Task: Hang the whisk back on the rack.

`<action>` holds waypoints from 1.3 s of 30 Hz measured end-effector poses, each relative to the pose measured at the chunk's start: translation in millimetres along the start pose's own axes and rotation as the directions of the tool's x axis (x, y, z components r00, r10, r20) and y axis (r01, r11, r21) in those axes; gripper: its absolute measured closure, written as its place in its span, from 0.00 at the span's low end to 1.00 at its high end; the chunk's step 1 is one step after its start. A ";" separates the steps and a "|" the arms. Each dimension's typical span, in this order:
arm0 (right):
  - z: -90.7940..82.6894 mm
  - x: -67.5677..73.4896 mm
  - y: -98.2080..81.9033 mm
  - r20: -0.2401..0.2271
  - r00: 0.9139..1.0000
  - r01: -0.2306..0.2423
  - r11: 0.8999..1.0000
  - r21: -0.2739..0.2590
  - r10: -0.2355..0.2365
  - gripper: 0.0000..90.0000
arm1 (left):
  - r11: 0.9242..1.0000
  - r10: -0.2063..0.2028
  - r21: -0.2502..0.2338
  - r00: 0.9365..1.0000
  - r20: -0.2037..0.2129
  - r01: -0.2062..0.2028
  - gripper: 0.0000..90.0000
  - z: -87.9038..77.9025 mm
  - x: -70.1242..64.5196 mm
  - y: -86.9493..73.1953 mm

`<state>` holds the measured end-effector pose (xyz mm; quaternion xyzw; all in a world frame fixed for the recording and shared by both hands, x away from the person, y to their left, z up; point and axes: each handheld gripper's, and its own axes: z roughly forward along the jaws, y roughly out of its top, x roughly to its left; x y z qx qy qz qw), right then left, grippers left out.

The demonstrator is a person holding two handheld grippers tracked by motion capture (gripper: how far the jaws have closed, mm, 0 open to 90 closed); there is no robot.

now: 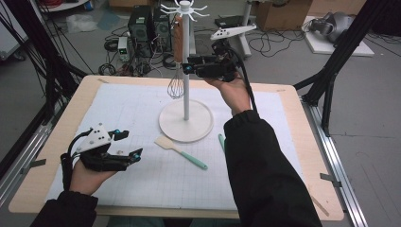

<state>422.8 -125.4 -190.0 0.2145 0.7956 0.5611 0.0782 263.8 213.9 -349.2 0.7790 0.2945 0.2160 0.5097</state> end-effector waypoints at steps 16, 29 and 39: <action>-13.0 11.0 -8.0 -0.015 0.999 0.047 0.999 0.003 -0.047 0.53 | 1.000 0.004 0.005 1.000 0.005 -0.004 0.26 -0.1 0.9 0.0; -22.9 9.2 -7.5 -0.021 0.998 0.051 0.998 -0.038 -0.052 0.66 | 1.000 0.000 0.005 1.000 0.012 0.000 0.26 0.1 1.5 -0.6; -36.9 8.9 16.4 -0.032 0.995 0.088 0.995 -0.046 -0.090 0.99 | 1.000 -0.009 -0.004 1.000 0.007 0.009 0.26 -2.8 3.1 -1.0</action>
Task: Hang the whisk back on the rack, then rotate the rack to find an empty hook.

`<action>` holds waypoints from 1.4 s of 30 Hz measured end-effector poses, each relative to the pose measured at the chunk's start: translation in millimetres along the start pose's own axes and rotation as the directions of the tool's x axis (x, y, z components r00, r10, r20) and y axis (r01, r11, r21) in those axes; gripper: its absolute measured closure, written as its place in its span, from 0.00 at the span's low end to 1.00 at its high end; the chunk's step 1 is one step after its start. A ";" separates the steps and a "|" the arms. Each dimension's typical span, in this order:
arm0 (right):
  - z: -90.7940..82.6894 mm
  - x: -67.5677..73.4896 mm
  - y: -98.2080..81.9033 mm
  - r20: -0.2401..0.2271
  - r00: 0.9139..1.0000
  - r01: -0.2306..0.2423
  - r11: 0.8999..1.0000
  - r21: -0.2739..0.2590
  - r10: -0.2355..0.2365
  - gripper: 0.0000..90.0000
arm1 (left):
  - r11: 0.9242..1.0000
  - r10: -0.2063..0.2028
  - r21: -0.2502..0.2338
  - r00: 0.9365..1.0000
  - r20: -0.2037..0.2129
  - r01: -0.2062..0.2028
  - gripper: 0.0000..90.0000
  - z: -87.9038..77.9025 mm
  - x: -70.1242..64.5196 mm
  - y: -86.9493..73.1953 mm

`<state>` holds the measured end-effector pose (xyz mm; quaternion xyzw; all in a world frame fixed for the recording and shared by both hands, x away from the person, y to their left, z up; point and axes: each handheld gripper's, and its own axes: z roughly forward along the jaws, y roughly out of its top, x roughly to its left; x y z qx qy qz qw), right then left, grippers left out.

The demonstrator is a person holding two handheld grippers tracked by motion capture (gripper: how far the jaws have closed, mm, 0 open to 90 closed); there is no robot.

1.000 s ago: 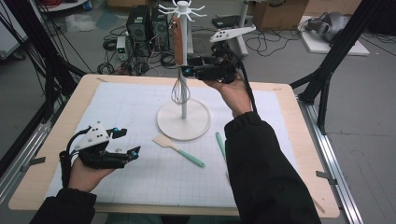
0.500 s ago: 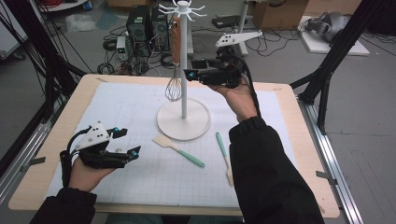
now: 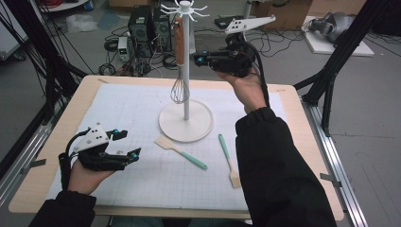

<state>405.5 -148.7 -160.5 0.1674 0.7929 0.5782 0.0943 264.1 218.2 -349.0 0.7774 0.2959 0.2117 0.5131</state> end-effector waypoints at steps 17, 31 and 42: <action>-15.9 -11.1 40.3 -0.006 1.000 0.016 1.000 0.010 -0.016 0.99 | 1.000 -0.003 0.001 1.000 0.006 0.003 0.26 1.6 1.1 -0.1; -15.9 -15.6 41.0 0.002 1.000 0.011 1.000 0.012 -0.011 0.99 | 1.000 0.002 0.004 1.000 0.010 -0.002 0.26 2.1 1.6 -0.1; -18.8 -17.9 42.9 0.013 1.000 0.009 1.000 0.005 -0.009 0.99 | 1.000 0.003 0.005 1.000 0.017 -0.003 0.26 3.5 0.7 0.1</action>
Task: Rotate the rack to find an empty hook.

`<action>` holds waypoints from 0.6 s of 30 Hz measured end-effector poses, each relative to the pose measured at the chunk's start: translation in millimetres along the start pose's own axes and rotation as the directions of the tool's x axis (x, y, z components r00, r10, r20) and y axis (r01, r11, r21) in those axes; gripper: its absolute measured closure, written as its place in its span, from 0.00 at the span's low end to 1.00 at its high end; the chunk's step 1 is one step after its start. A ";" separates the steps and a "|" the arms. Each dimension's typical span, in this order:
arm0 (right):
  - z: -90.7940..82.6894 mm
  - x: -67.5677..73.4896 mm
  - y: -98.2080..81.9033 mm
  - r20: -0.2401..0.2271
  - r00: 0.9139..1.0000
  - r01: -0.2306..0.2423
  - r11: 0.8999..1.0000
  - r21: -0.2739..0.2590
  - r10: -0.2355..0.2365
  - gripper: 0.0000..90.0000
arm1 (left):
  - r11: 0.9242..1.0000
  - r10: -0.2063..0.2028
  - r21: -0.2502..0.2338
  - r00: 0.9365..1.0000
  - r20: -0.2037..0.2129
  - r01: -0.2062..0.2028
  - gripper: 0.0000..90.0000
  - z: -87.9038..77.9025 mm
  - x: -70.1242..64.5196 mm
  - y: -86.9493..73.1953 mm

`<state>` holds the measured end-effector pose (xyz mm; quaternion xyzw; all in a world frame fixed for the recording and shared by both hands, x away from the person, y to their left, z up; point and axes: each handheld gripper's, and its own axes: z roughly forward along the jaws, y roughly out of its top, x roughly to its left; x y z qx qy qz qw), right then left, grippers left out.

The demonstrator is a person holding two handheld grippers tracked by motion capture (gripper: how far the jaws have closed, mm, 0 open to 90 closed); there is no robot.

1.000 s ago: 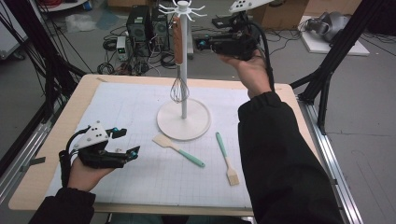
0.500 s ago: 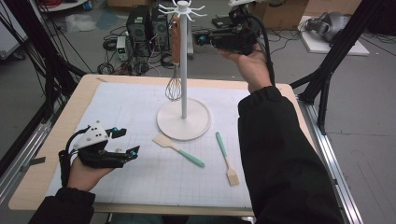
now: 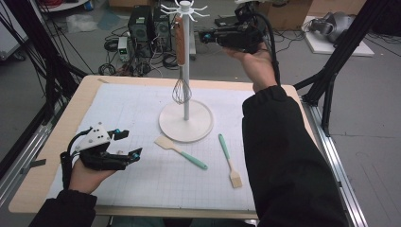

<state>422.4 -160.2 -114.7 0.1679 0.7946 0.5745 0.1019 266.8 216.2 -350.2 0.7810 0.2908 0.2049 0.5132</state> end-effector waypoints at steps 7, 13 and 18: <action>0.4 -4.1 7.1 0.016 1.000 0.002 1.000 -0.009 -0.001 0.99 | 1.000 0.001 0.002 1.000 -0.002 -0.001 0.26 -0.3 1.1 -1.0; -1.8 -9.7 11.9 0.040 0.999 -0.005 1.000 -0.017 0.005 0.99 | 1.000 0.001 0.006 1.000 -0.001 -0.001 0.26 0.4 1.3 -1.4; -1.9 -13.0 11.5 0.061 0.998 -0.014 1.000 -0.021 0.015 0.99 | 1.000 0.000 0.007 1.000 0.003 0.000 0.26 1.3 0.6 -1.6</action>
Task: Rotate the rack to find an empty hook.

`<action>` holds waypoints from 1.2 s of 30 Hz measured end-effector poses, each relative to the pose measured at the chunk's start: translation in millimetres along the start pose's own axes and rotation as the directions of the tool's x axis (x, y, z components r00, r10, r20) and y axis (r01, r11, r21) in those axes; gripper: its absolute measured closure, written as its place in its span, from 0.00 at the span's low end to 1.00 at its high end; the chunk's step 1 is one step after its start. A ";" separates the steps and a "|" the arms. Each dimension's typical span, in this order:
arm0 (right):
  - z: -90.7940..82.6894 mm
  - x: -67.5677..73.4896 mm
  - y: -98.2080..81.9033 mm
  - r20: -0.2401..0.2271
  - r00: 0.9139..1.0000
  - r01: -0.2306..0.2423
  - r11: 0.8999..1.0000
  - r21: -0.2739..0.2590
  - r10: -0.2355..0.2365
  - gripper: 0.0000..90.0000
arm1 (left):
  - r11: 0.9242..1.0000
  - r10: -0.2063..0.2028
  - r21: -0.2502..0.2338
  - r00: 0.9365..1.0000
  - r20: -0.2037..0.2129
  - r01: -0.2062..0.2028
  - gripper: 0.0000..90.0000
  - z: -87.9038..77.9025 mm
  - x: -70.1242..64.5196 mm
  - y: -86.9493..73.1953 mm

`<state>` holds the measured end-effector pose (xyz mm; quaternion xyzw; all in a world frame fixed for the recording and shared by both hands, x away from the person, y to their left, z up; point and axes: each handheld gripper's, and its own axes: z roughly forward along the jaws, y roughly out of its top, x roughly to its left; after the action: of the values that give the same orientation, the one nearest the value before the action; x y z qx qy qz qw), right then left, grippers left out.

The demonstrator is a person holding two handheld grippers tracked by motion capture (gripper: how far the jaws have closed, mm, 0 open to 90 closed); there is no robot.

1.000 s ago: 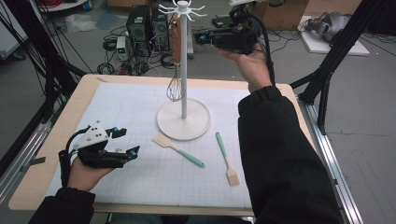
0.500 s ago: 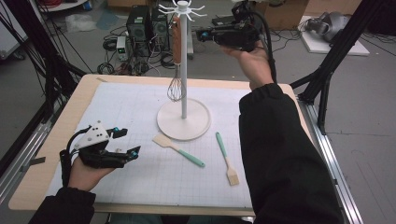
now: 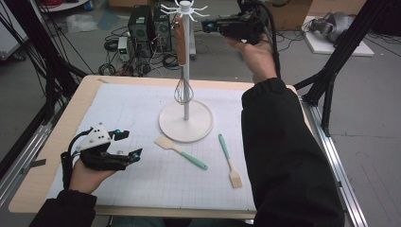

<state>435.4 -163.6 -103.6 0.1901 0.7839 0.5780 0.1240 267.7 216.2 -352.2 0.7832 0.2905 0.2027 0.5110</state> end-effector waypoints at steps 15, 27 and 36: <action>7.6 3.8 3.9 0.000 1.000 0.005 1.000 -0.008 -0.005 0.99 | 1.000 -0.001 -0.002 1.000 0.002 0.001 0.26 -0.5 -0.4 0.3; 15.7 12.9 10.8 -0.007 1.000 0.025 1.000 0.002 -0.025 0.99 | 1.000 0.003 -0.005 1.000 0.001 -0.003 0.26 -1.5 -0.7 0.9; 20.6 19.5 12.3 -0.010 0.999 0.034 0.999 0.008 -0.034 0.99 | 1.000 0.005 -0.004 1.000 0.002 -0.005 0.26 -1.3 -1.3 1.3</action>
<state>428.4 -134.0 -97.7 0.1745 0.7900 0.5735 0.1290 266.3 215.8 -350.5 0.7832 0.2877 0.2037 0.5122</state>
